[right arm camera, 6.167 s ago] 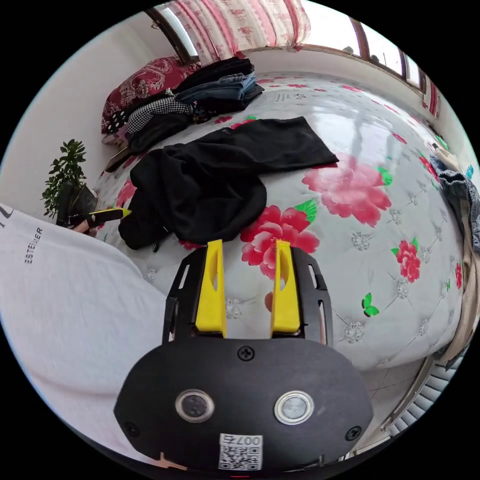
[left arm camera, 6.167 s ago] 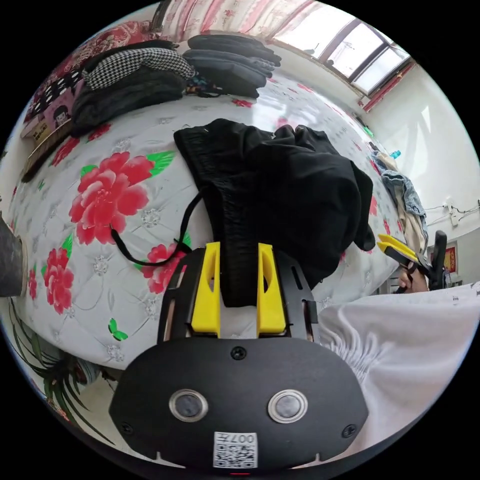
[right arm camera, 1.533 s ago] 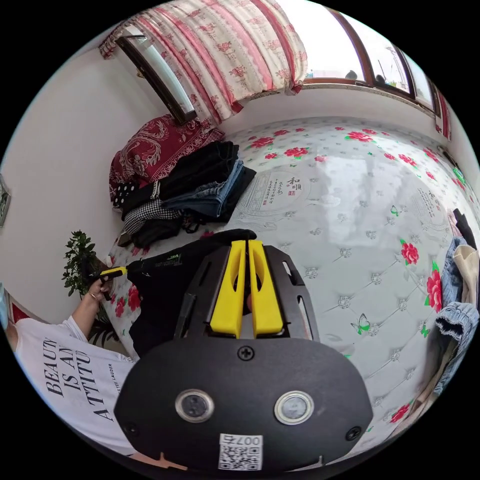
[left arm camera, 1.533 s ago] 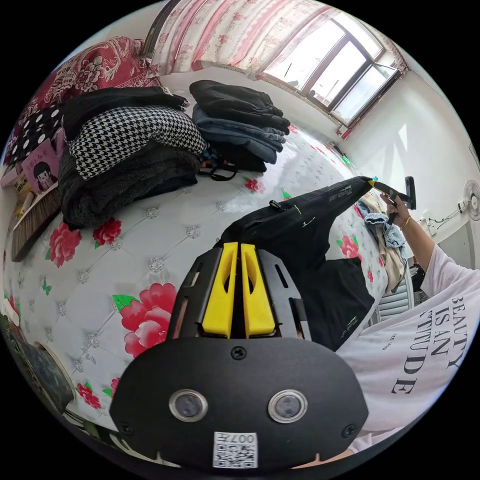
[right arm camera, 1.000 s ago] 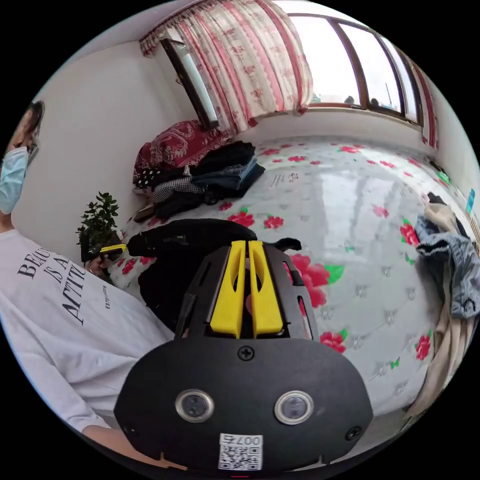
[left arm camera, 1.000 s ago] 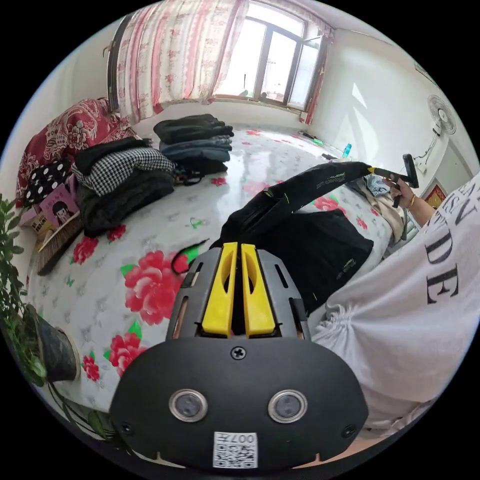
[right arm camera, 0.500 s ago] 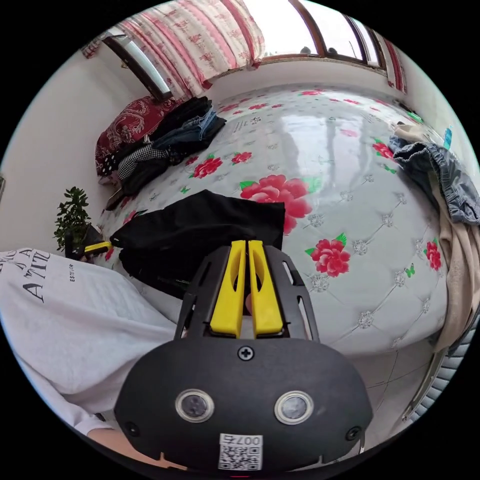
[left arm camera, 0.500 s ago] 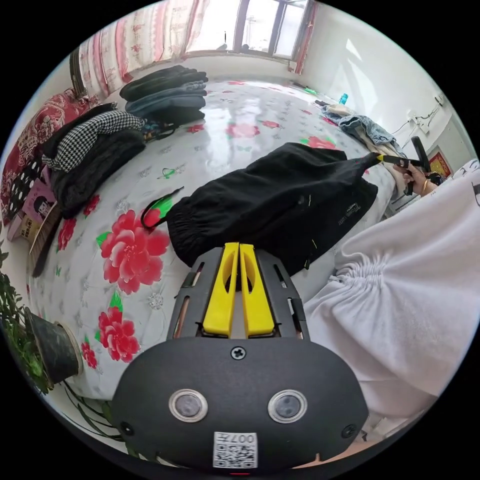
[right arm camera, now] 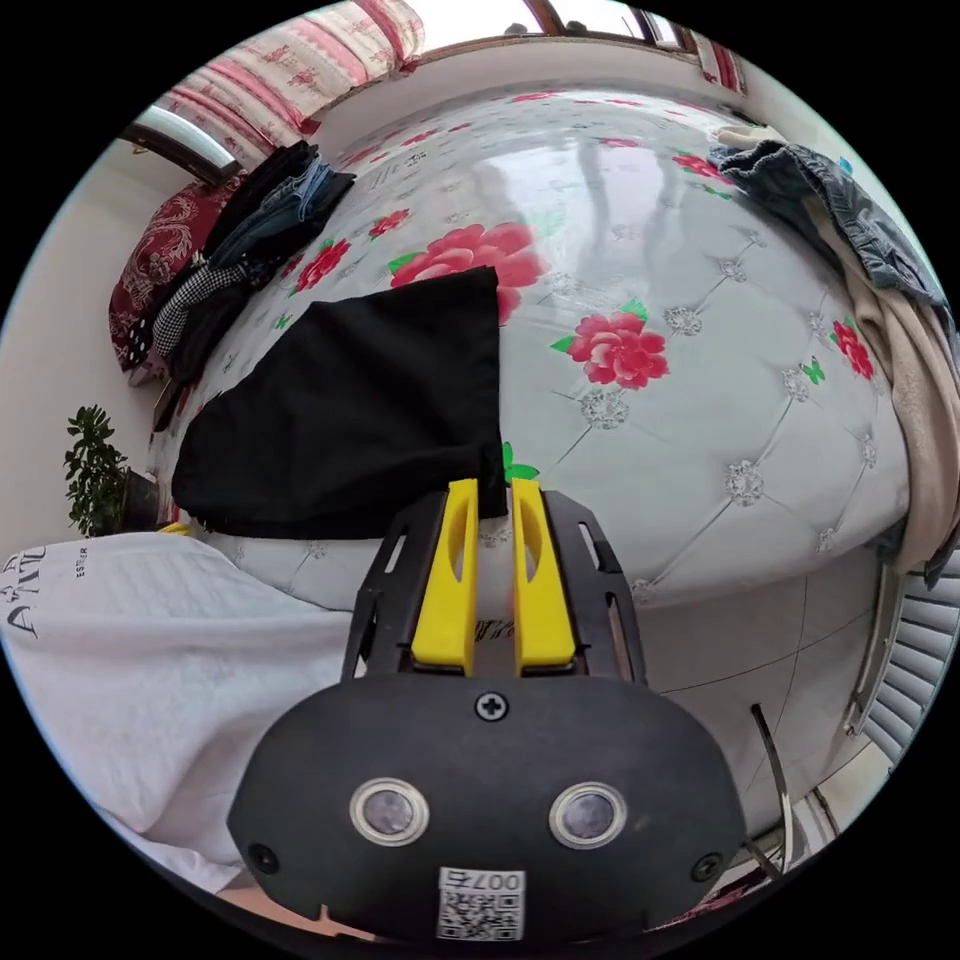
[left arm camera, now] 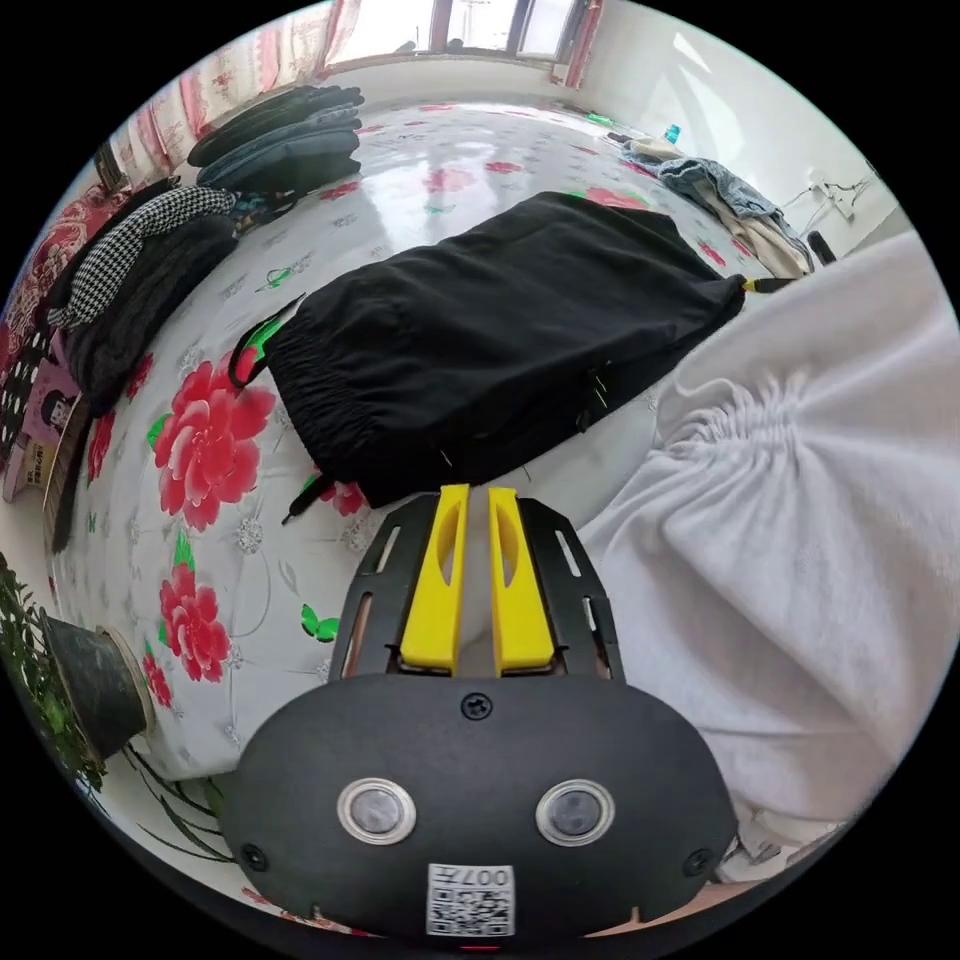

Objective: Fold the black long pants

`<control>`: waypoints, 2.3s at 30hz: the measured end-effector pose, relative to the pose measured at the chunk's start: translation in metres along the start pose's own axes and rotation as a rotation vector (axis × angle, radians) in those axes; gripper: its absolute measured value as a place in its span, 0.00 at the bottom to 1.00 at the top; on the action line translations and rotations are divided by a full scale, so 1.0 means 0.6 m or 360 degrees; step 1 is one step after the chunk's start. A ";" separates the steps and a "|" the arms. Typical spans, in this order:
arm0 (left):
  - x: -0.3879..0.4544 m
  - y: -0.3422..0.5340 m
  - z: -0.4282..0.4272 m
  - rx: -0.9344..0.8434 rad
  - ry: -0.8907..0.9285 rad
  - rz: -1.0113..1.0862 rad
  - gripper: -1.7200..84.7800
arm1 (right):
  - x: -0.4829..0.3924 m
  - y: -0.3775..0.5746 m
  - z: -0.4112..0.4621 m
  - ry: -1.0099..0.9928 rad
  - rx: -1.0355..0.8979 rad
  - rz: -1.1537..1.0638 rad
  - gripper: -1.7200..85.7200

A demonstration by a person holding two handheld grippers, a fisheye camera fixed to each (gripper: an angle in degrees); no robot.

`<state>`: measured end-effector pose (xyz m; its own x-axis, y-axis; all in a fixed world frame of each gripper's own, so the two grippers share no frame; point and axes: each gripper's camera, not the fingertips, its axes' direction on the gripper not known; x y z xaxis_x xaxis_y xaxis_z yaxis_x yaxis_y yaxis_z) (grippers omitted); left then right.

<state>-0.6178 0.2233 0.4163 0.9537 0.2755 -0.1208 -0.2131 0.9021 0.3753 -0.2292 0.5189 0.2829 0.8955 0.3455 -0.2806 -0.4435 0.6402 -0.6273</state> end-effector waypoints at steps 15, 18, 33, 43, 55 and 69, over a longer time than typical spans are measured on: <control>-0.002 -0.064 0.028 0.0197 -0.0249 -0.0270 0.10 | -0.005 0.050 0.025 -0.0538 0.0398 0.0706 0.04; -0.021 -0.076 0.047 0.0218 -0.0193 -0.0371 0.08 | -0.005 0.042 0.057 -0.0526 0.0318 0.0798 0.02; 0.010 -0.042 -0.016 0.0235 -0.0140 -0.0322 0.01 | -0.005 0.098 0.039 -0.0567 0.0422 0.0792 0.05; 0.013 -0.074 -0.057 0.0219 -0.0129 -0.0198 0.01 | -0.039 0.062 0.066 -0.0501 0.0432 0.0723 0.02; 0.002 -0.063 -0.063 0.0167 0.0004 -0.0293 0.01 | 0.014 0.140 0.084 -0.0629 0.0441 0.1002 0.08; -0.105 0.007 -0.188 0.0427 0.0196 -0.0716 0.01 | 0.062 0.137 0.121 -0.1060 0.0658 0.1265 0.08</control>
<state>-0.7031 0.2473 0.3218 0.9027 -0.0673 -0.4250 0.2882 0.8280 0.4810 -0.2351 0.6339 0.2737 0.2078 0.9778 0.0282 -0.9707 0.2097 -0.1178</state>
